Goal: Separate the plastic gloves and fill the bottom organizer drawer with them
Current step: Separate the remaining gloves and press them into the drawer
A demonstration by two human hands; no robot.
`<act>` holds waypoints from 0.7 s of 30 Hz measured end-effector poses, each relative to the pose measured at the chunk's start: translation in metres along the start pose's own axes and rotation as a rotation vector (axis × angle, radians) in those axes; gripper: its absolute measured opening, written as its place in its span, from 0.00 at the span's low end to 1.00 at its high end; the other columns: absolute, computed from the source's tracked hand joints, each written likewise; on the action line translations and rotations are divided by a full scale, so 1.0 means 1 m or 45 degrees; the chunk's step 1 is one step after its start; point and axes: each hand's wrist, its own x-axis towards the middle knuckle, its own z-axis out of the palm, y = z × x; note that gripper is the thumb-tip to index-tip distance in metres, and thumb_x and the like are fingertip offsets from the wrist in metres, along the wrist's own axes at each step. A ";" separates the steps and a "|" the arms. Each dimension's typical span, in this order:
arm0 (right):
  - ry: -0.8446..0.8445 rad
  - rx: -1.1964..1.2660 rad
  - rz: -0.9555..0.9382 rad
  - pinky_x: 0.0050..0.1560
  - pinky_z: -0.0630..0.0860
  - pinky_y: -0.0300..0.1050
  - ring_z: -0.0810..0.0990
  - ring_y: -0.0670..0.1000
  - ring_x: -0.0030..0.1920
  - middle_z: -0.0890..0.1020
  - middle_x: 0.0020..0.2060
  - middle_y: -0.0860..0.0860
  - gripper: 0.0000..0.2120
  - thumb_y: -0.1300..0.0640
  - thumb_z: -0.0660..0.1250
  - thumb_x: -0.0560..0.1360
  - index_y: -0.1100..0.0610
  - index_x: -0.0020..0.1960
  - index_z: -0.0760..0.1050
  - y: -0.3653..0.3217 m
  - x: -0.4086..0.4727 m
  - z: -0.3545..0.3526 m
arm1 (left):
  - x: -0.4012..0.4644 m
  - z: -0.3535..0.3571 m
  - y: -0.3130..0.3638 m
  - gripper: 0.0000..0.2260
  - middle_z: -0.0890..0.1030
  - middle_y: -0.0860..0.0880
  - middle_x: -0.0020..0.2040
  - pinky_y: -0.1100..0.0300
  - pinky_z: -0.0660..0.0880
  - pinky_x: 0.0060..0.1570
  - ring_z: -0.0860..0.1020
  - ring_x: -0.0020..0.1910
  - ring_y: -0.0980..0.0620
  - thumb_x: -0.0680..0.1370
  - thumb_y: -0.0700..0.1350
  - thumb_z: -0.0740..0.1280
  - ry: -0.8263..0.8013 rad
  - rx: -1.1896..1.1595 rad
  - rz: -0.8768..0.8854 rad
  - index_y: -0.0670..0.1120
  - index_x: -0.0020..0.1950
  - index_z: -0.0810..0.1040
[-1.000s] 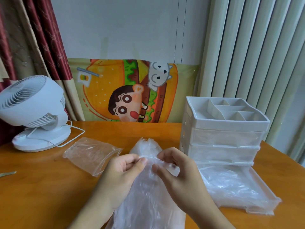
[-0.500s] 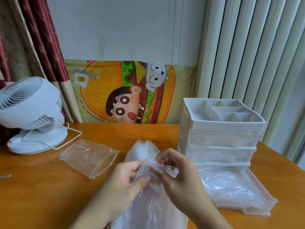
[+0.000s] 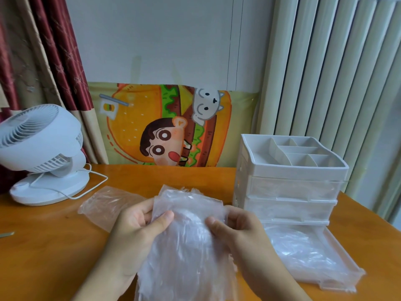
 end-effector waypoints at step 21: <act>-0.039 -0.113 0.130 0.30 0.74 0.48 0.77 0.57 0.27 0.80 0.30 0.61 0.08 0.62 0.71 0.81 0.63 0.44 0.80 0.007 0.003 -0.005 | -0.001 0.003 -0.011 0.16 0.77 0.57 0.25 0.68 0.71 0.28 0.76 0.28 0.59 0.81 0.49 0.68 0.133 0.758 0.239 0.49 0.34 0.77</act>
